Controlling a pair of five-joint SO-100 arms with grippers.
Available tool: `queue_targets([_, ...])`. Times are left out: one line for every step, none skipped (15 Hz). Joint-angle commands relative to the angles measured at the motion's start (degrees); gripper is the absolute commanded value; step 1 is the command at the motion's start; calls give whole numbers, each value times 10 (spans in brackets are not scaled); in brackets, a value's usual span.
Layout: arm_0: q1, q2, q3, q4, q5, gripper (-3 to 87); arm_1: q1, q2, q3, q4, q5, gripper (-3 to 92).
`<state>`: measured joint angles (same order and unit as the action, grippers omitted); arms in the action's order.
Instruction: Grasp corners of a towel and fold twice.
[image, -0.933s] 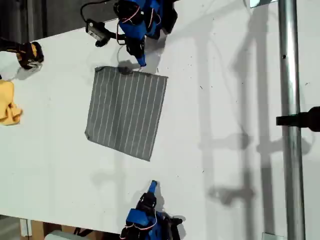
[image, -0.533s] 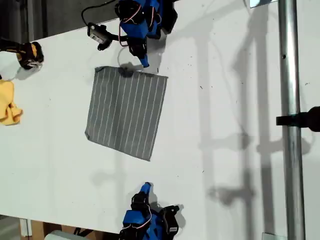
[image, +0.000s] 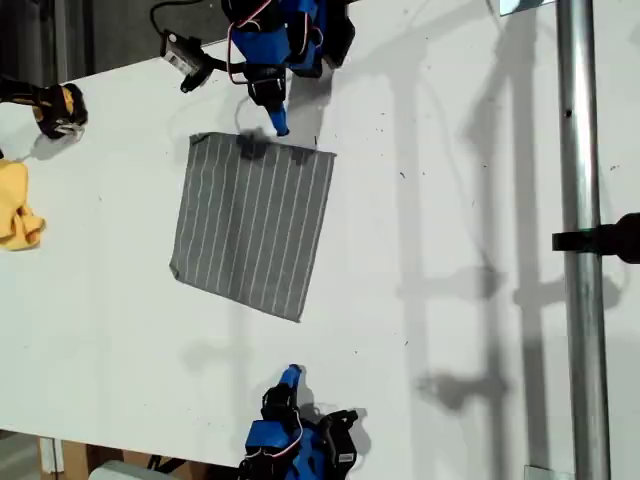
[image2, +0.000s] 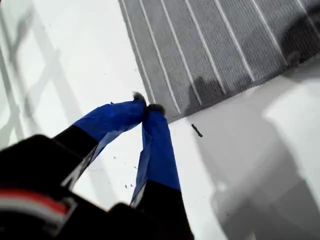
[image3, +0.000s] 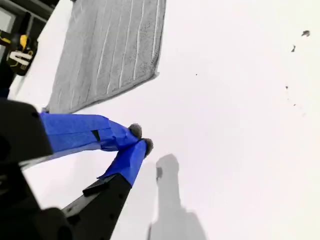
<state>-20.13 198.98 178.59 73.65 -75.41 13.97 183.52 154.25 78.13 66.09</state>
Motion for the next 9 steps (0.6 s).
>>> queue_targets([-11, 2, 1, 0, -4, -19, -23, -155, -132, -33, -3, -2])
queue_targets([-11, 2, 1, 0, -4, -19, -37, -214, -168, -57, -7, -2])
queue_targets([-10, 2, 1, 1, -5, -20, -52, -265, -200, -75, -12, -2])
queue_targets([-9, 2, 1, 2, -7, -20, -63, -321, -242, -74, -24, -2])
queue_targets([-9, 2, 1, 2, -8, -20, -76, -381, -294, -65, -48, -2])
queue_targets([-9, 2, 1, 2, -8, -20, -90, -442, -352, -47, -72, -2])
queue_targets([-11, 2, 1, 2, -7, -20, -98, -500, -413, -18, -90, -2])
queue_targets([-11, 2, 1, 2, -6, -19, -104, -559, -475, 15, -112, -2])
queue_targets([-11, 2, 1, 2, -6, -19, -107, -618, -536, 55, -127, -2])
